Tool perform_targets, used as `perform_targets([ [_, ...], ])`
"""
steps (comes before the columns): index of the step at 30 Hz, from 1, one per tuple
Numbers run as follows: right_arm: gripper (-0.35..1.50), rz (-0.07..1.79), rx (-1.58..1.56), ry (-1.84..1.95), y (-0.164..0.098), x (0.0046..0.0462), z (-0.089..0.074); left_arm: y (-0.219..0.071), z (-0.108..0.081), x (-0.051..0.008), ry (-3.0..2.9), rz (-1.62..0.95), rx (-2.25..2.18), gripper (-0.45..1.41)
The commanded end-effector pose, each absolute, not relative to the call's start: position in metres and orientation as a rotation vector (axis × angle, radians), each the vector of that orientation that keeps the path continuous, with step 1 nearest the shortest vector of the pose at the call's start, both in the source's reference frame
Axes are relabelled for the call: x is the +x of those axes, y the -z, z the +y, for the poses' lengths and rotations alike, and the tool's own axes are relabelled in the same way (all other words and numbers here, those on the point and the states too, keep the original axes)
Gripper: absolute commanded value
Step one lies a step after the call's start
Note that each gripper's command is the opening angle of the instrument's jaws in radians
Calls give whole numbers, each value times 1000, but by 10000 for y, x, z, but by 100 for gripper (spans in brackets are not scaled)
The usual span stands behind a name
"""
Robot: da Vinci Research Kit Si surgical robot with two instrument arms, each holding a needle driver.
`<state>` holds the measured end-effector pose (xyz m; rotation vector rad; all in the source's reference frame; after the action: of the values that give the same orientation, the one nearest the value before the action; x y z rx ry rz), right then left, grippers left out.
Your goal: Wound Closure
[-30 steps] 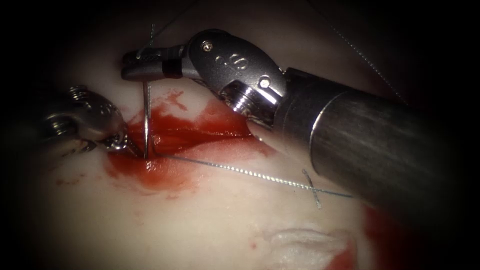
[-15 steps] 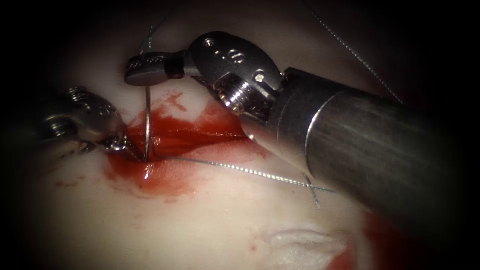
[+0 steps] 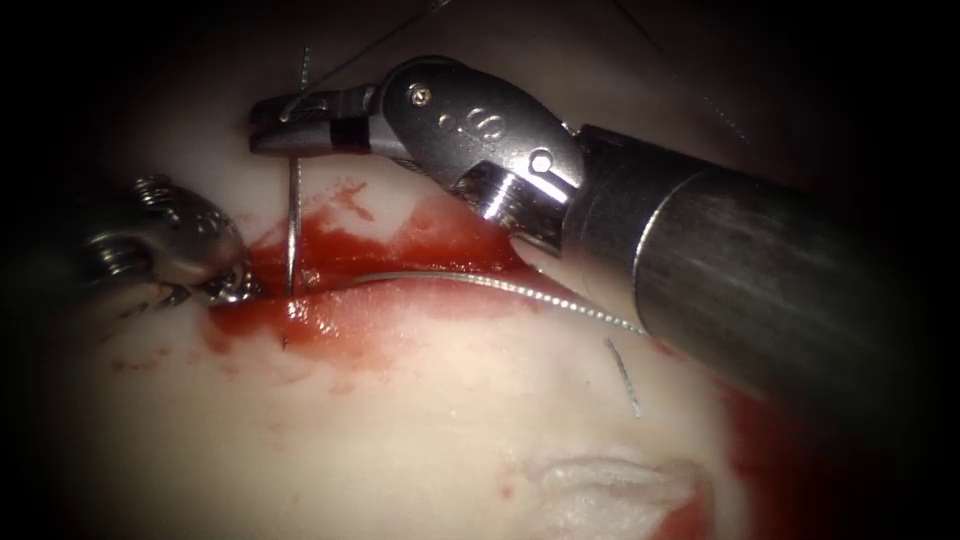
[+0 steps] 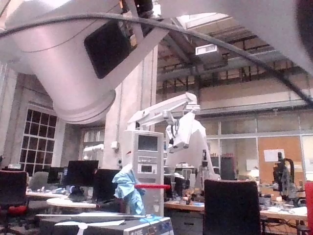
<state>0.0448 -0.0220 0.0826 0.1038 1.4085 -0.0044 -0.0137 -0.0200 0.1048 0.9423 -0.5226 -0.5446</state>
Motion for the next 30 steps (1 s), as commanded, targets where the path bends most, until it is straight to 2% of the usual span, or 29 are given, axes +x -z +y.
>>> perform_targets([
  [1,-35,1409,43,53,-825,453,-205,-1045,-188,-143,543,-528,937,-45],
  [14,-35,1401,12,70,-826,453,-206,-1044,-188,-143,541,-527,940,-45],
  [30,-35,1410,179,-35,-828,450,-208,-1044,-188,-142,540,-527,941,-45],
])
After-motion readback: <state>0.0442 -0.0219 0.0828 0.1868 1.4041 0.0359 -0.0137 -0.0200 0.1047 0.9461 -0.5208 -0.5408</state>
